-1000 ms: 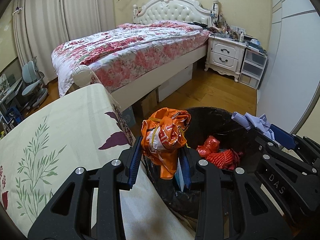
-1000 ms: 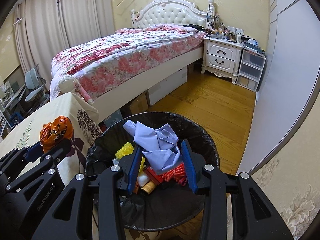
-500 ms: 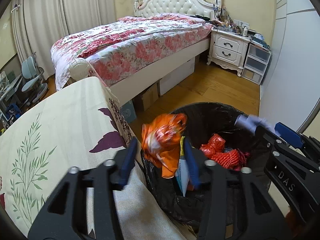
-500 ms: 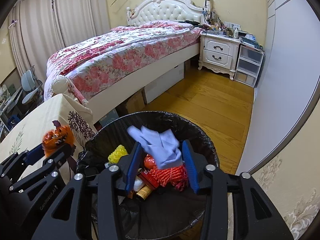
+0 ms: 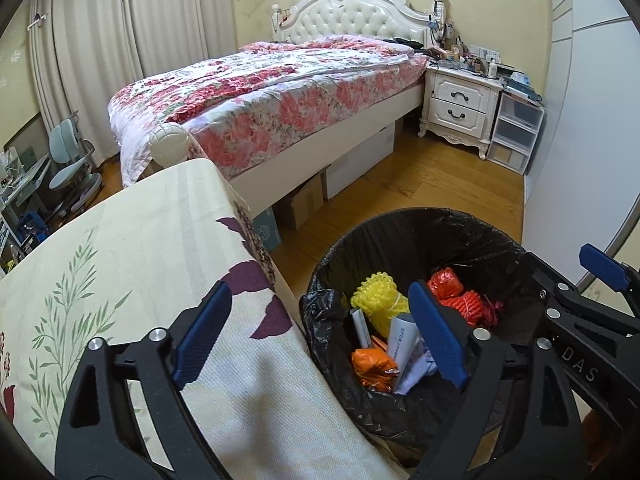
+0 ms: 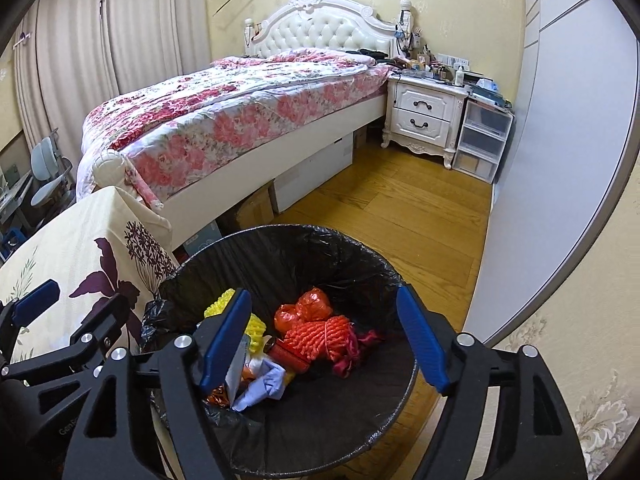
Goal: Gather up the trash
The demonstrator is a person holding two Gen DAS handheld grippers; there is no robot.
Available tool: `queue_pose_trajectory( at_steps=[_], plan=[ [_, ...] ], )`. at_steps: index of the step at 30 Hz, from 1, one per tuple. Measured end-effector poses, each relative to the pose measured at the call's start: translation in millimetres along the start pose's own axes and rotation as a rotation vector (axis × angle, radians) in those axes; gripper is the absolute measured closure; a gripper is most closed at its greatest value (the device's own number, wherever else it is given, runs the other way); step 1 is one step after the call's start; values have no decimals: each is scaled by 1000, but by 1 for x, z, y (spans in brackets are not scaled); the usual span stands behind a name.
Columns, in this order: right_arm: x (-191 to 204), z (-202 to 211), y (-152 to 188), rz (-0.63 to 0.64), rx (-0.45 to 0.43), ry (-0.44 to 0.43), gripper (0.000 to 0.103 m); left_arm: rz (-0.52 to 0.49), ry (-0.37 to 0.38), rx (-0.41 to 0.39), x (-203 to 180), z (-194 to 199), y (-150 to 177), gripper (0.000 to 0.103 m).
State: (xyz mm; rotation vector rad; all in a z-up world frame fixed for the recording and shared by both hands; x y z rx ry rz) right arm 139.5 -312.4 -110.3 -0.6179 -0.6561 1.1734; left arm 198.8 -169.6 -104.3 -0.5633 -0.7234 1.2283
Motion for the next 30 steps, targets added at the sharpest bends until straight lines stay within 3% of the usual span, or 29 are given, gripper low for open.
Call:
queue_pose_trajectory(
  at_steps=[12, 30],
  plan=[
    [4, 18, 3, 3, -26, 25, 20, 22, -35, -17, 23, 19, 6, 12],
    [32, 56, 14, 42, -59, -11, 19, 71, -54, -42, 54, 61, 19, 11]
  ],
)
Point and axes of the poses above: each gripper's, at about its wrist camera, not at the fingertips, and z roughly against the way its jaws point, x to its left, y to its underside, the point moved 9 cm from there along -z, roughly the way its jaws point, and after that the axes turned 10 degrees about -y, right-handed, at the moved point
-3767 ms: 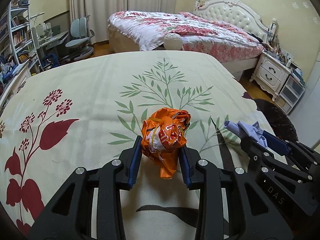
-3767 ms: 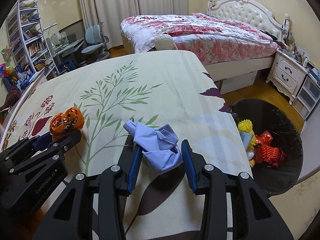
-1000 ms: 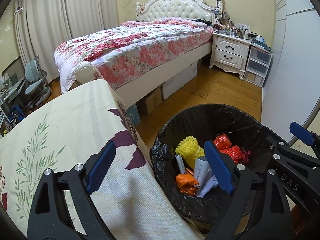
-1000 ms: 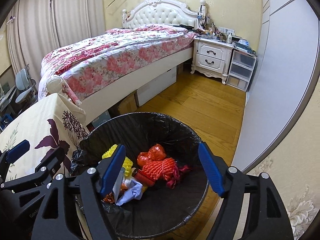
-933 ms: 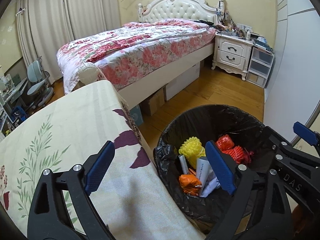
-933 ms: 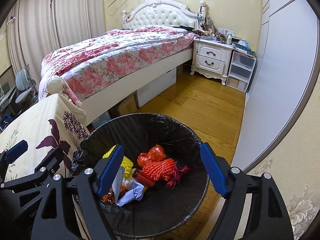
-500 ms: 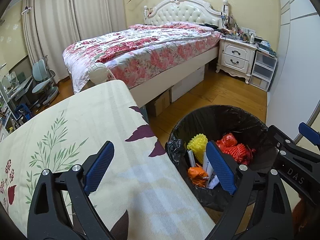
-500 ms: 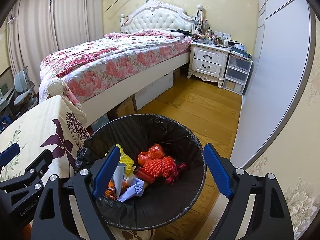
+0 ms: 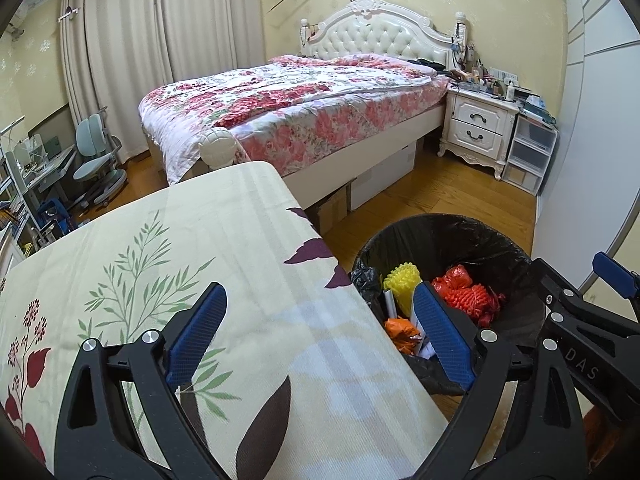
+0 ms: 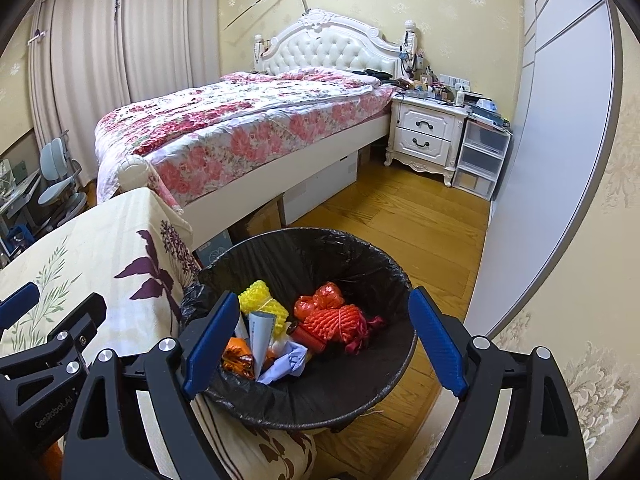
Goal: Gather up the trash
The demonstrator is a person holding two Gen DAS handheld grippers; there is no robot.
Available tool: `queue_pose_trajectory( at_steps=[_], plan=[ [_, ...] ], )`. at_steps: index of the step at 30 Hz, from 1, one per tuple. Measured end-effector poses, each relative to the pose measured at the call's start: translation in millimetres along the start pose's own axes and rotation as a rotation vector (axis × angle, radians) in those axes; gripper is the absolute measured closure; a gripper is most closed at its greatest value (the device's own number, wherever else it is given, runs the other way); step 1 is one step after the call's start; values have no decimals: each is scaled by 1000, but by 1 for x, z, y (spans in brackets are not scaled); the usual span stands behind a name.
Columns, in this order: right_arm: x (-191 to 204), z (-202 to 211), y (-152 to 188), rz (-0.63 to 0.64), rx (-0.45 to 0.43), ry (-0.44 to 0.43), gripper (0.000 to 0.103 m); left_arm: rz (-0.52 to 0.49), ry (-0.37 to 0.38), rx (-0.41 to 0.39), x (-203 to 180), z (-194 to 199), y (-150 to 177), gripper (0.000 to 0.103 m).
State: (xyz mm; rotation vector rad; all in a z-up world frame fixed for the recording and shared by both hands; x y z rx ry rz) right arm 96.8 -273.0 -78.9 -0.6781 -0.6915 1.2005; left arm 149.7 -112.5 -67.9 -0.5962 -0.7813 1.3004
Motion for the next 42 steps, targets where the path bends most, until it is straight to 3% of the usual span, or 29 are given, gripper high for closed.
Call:
queue_pose_trajectory(
  at_steps=[25, 42],
  plan=[
    [44, 55, 15, 73, -39, -83, 19, 77, -35, -12, 61, 60, 34, 11],
    [56, 69, 24, 98, -52, -99, 19, 96, -40, -23, 74, 77, 44, 11]
  ],
)
Point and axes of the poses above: each gripper's, at about its wrist camera, not at the fingertips, and z roughly against the way its jaws point, x to its left, y to its underside, the point moved 9 cm from there along -z, roughly the way its jaws point, and after that the axes turned 10 degrees about -y, right-handed, at the moved point
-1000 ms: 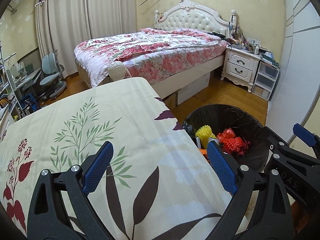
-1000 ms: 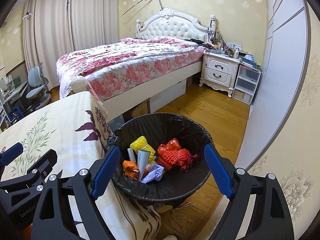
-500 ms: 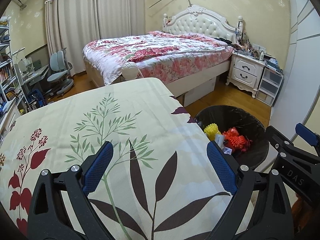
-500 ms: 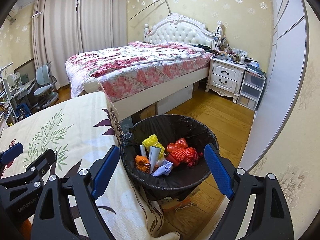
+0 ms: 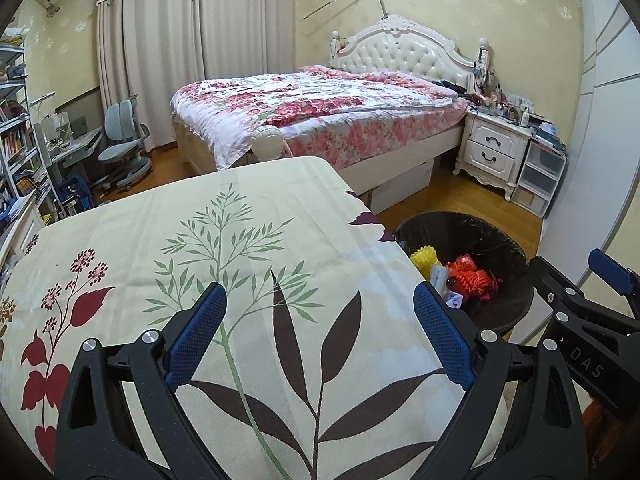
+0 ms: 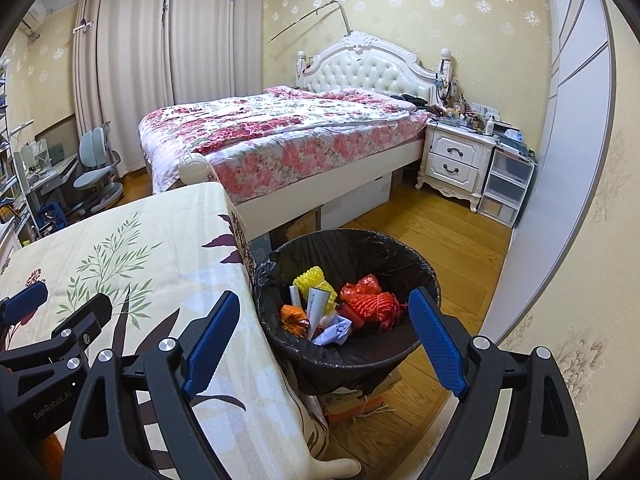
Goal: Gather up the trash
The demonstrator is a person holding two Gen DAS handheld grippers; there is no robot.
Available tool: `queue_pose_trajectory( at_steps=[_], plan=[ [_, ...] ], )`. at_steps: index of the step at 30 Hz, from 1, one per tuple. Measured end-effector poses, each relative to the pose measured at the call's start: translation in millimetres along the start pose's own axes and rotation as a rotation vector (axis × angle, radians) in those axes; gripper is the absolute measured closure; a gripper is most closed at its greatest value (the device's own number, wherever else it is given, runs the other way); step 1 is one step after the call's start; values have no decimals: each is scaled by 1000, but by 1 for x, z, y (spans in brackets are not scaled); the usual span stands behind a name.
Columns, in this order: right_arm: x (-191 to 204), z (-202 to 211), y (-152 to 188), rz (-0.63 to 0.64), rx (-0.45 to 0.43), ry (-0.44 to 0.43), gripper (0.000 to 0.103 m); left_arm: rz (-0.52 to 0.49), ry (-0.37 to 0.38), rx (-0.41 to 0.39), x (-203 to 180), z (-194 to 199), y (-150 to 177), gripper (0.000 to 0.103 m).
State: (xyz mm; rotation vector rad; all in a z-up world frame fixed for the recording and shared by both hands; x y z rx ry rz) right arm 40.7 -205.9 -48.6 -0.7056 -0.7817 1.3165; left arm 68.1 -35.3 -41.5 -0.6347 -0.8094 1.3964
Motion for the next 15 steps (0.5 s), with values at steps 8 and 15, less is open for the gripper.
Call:
queue_pose_trajectory(
  at_steps=[8, 15],
  plan=[
    [1, 0, 0, -1, -1, 0, 19, 0, -1, 0, 0, 0, 0, 11],
    [1, 0, 0, 0, -1, 1, 19, -1, -2, 1, 0, -1, 0, 11]
  ],
)
Point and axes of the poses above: each gripper's, at about its wrist camera, not at the fingertips, and z roughly against the way its jaws point, x to its left, y to its underside, the point moved 9 cm from there along -z, roughly the way its jaws point, and after that the axes turned 10 degrees about -y, right-handed, at the moved point
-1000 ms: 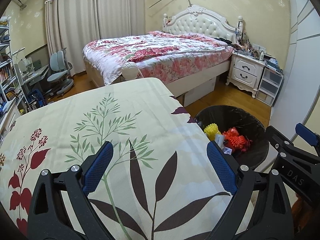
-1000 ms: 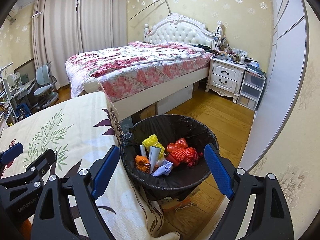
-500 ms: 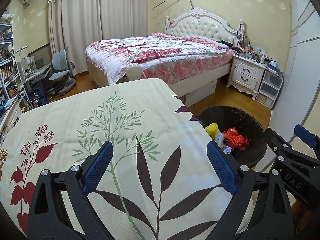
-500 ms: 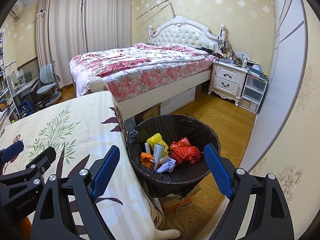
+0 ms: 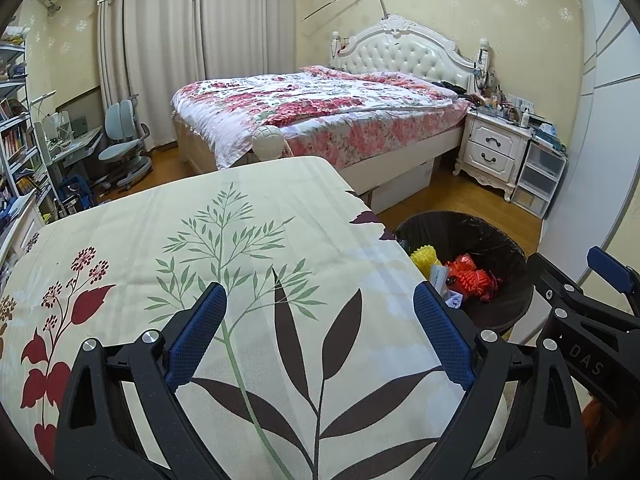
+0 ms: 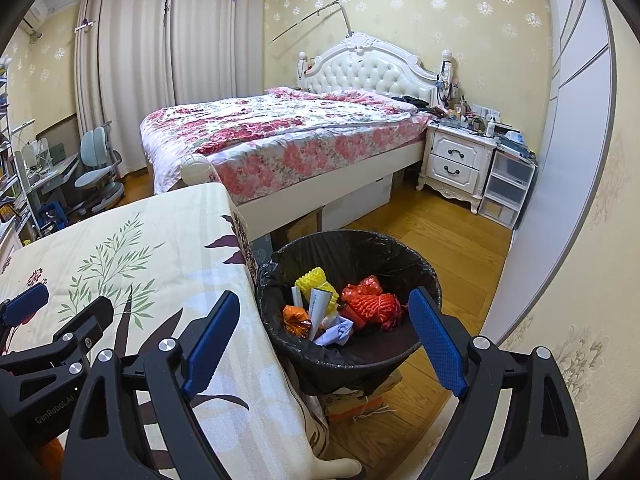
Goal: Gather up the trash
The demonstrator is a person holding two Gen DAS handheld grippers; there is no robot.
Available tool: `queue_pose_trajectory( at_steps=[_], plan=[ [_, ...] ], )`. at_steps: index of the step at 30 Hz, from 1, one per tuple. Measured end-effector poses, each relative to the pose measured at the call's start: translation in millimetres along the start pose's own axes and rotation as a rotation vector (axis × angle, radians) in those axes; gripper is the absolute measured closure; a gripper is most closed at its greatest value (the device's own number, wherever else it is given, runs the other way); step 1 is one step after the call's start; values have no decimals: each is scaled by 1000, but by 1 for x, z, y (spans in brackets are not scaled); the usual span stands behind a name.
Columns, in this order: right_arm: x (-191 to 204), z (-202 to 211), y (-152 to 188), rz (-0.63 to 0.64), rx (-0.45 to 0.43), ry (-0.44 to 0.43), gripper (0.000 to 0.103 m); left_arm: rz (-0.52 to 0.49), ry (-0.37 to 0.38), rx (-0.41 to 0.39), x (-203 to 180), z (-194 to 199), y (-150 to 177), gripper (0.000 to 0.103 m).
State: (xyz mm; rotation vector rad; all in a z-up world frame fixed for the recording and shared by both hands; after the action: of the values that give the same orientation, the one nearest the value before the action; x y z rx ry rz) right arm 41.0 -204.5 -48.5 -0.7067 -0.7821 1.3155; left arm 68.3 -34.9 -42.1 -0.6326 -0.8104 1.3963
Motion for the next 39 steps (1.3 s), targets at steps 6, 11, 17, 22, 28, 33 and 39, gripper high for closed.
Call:
queue_pose_trajectory(
  at_steps=[6, 11, 17, 22, 28, 33, 39],
  plan=[
    [0, 0, 0, 1, 1, 0, 19, 3, 3, 3, 3, 3, 1, 11],
    [2, 0, 0, 2, 0, -1, 19, 2, 3, 4, 3, 3, 1, 11],
    [2, 0, 1, 1, 0, 0, 19, 5, 5, 6, 4, 3, 2, 11],
    [2, 0, 1, 2, 0, 0, 19, 5, 3, 4, 5, 4, 2, 11],
    [2, 0, 1, 1, 1, 0, 19, 6, 4, 7, 5, 3, 3, 11],
    [2, 0, 1, 2, 0, 0, 19, 3, 2, 4, 6, 3, 3, 11],
    [2, 0, 1, 2, 0, 0, 19, 6, 5, -6, 7, 6, 5, 11]
  ],
)
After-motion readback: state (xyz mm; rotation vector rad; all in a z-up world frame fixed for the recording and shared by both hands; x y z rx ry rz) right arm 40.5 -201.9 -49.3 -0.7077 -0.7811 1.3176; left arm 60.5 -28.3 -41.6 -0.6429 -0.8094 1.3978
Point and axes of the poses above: each gripper's, at about its wrist camera, not at the fingertips, and z roughly against the way its jaws point, x to its left, y to its underside, the point moved 9 cm from there along -z, roughly the way its jaws point, and after that the axes turned 10 degrees about -y, right-handed, at the moved point
